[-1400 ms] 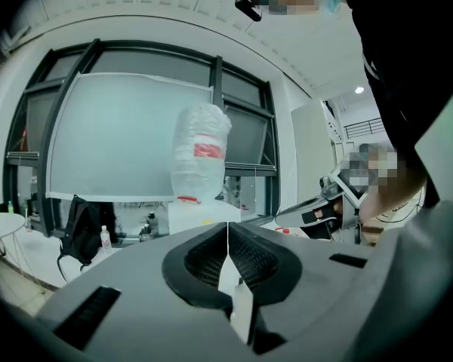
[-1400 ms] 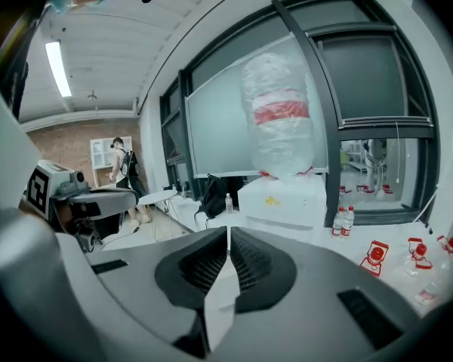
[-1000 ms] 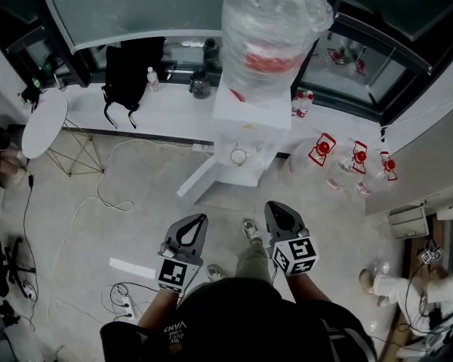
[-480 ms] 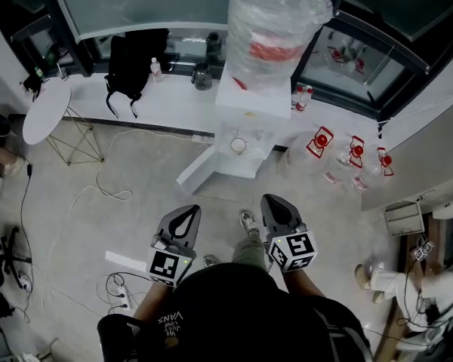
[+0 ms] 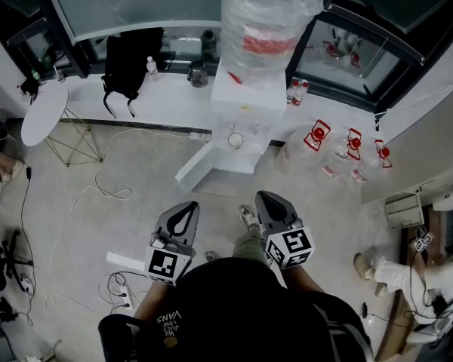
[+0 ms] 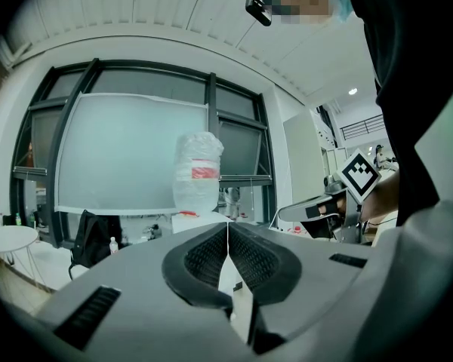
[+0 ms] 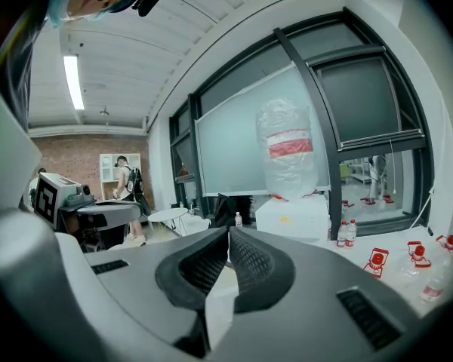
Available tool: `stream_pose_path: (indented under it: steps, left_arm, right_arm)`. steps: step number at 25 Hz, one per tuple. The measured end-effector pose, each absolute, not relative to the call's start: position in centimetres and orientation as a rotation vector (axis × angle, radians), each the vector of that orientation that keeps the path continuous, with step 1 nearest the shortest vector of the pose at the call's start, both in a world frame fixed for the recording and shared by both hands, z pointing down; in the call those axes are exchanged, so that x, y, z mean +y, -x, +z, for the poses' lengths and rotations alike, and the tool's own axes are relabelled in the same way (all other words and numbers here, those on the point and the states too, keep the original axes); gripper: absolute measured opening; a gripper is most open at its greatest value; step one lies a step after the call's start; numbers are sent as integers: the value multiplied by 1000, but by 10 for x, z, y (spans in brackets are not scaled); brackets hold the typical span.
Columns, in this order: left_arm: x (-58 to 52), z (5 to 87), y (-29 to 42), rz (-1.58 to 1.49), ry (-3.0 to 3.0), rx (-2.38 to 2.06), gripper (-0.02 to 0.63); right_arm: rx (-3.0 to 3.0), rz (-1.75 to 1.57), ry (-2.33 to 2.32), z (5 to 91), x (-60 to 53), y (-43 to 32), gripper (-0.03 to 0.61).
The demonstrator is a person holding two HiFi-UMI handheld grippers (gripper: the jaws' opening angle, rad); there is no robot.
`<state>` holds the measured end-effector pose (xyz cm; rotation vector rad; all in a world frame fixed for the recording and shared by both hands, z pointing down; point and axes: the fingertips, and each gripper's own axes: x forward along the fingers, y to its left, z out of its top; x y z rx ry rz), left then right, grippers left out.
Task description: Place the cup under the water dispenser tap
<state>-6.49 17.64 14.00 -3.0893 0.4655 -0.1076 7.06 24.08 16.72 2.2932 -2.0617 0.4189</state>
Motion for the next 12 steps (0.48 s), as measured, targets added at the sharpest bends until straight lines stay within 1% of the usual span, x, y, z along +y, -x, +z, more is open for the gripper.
stream_pose_path:
  steps: [12]
  left_arm:
    - [181, 143, 70, -113, 3088, 473, 20]
  right_arm:
    - [-2067, 417, -2265, 170, 243, -68, 44]
